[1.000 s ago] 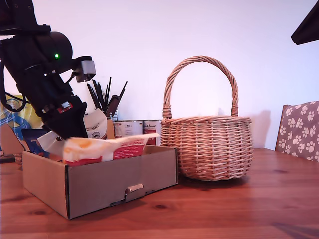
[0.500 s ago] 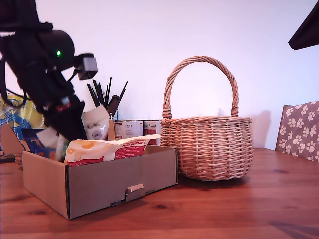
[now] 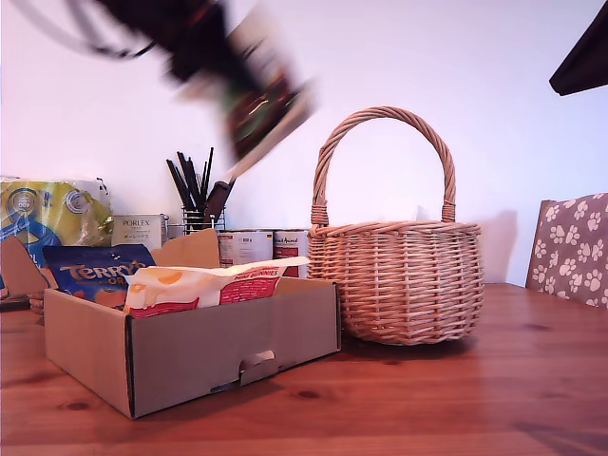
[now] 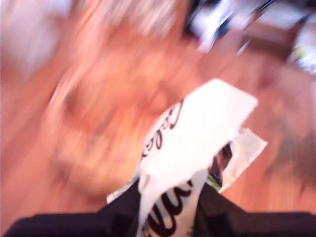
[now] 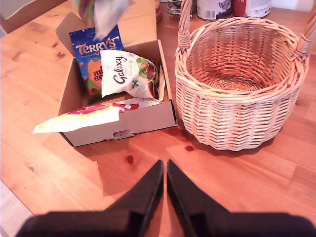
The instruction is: Move the bags of Easter eggs from the cardboard box on the left into the woven basket on the right side.
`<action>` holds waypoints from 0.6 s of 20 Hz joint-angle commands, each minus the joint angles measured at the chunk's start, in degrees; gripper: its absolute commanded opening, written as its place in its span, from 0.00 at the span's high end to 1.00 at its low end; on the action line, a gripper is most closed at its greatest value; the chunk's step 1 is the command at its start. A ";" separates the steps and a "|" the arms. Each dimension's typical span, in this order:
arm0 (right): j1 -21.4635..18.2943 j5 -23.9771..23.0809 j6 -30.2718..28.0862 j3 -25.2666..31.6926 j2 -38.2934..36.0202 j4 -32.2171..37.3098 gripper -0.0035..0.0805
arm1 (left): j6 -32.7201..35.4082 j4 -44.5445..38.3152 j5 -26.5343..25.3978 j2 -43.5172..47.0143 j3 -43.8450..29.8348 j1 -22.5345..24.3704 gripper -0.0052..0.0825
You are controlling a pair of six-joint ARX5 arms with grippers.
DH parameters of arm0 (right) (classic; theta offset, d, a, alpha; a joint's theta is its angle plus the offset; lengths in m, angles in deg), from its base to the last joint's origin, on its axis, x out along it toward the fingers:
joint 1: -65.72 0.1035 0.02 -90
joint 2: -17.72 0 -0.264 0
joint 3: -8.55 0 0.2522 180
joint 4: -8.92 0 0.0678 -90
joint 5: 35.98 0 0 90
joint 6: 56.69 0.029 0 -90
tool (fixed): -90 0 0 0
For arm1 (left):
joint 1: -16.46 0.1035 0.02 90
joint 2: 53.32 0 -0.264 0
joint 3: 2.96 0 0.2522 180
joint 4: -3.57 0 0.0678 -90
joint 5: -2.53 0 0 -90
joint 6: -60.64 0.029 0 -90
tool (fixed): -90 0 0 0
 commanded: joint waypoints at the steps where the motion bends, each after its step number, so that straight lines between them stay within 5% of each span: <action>1: -0.09 0.13 -0.04 -0.66 -0.02 0.39 0.97 | -2.25 -5.97 0.24 -1.64 -1.18 -3.50 0.85; 7: -0.09 0.13 -0.04 -0.66 -0.02 0.31 0.97 | -0.70 -27.69 -14.93 -7.74 -1.18 -14.05 0.85; 12: -0.09 0.15 -0.04 -0.66 -0.02 0.28 0.97 | 1.46 -35.28 -26.05 -15.04 -1.14 -15.87 0.85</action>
